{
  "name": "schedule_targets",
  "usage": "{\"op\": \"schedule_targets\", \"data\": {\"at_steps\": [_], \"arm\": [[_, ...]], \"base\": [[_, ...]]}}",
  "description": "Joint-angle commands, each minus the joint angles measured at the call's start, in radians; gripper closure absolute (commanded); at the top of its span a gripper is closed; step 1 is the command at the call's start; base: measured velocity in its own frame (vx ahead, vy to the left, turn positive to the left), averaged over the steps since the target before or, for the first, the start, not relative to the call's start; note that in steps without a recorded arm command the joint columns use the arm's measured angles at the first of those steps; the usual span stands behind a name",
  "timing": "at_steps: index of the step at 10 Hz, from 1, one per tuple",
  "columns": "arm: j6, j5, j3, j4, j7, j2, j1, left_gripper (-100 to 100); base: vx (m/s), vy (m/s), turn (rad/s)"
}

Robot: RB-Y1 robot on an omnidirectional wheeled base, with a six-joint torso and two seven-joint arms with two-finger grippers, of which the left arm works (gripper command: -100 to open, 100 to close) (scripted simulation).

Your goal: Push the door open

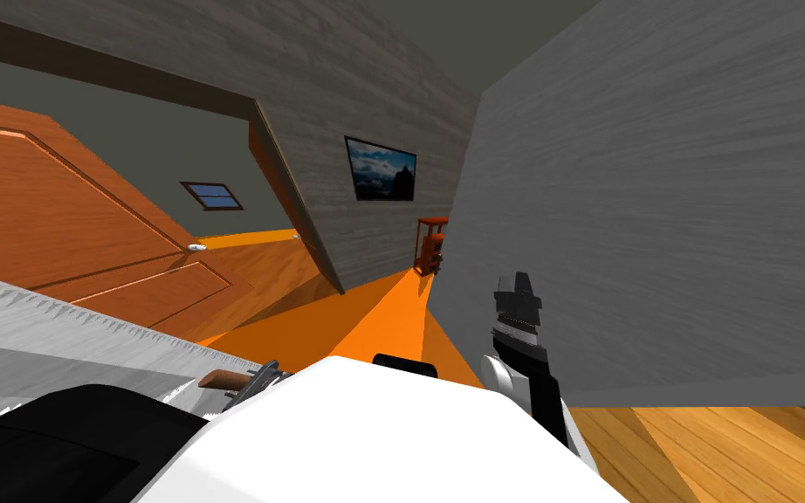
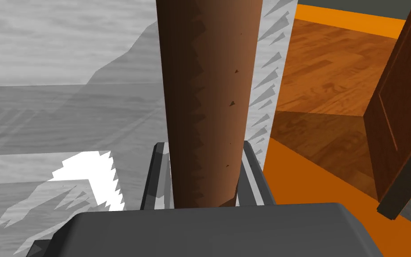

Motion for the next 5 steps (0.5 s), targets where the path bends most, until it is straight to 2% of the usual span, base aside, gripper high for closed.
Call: {"op": "schedule_targets", "data": {"at_steps": [1, 3, 4, 5], "arm": [[-0.013, 0.013, 0.018, 0.001, 0.002, -0.004, 0.010, 100], [-0.019, 0.027, 0.032, 0.001, 0.001, -0.016, 0.015, 100], [-0.013, 0.024, 0.026, -0.004, 0.000, -0.019, 0.018, 100], [-0.023, 0.042, 0.042, -0.002, -0.001, 0.003, 0.025, 100]], "base": [[0.159, 0.172, 0.069], [0.122, 0.163, 0.039], [0.043, 0.074, 0.018], [0.047, 0.123, 0.033]]}}
